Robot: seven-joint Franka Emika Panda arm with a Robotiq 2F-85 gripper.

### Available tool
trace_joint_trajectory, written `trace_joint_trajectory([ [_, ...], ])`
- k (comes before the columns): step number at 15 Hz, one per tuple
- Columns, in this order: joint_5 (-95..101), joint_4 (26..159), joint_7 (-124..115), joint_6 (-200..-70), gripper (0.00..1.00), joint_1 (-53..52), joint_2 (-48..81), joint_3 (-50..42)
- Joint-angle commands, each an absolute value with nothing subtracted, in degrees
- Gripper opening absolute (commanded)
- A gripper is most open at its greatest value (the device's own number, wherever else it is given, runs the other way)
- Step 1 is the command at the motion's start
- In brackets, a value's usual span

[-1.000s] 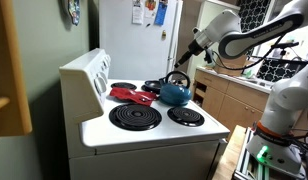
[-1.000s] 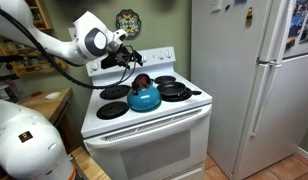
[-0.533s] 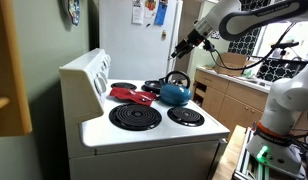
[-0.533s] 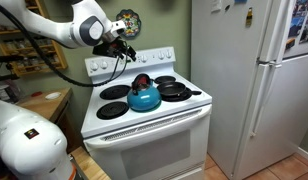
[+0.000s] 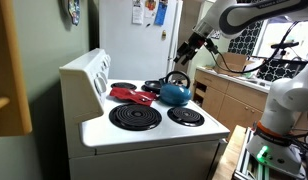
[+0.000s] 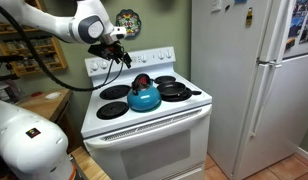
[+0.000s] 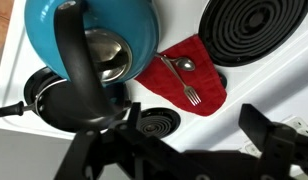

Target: Put the green pot holder on the stove and then put the blue kettle on the green pot holder

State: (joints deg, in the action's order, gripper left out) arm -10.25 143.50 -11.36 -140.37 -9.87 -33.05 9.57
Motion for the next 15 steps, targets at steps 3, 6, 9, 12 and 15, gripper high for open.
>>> trace_joint_trajectory([
  [3, -10.09, 141.8, -14.51, -134.63, 1.0, -8.9, -33.1, 10.42],
  [6, -9.84, 141.69, -13.55, -135.4, 1.0, -9.14, -33.24, 10.39],
  [9, -9.94, 141.74, -12.44, -136.6, 1.0, -9.4, -32.96, 10.18],
  [12, -9.83, 141.49, -11.91, -136.61, 1.0, -9.47, -32.96, 10.3],
  [15, -9.79, 141.48, -11.85, -136.61, 1.0, -9.47, -32.96, 10.31],
])
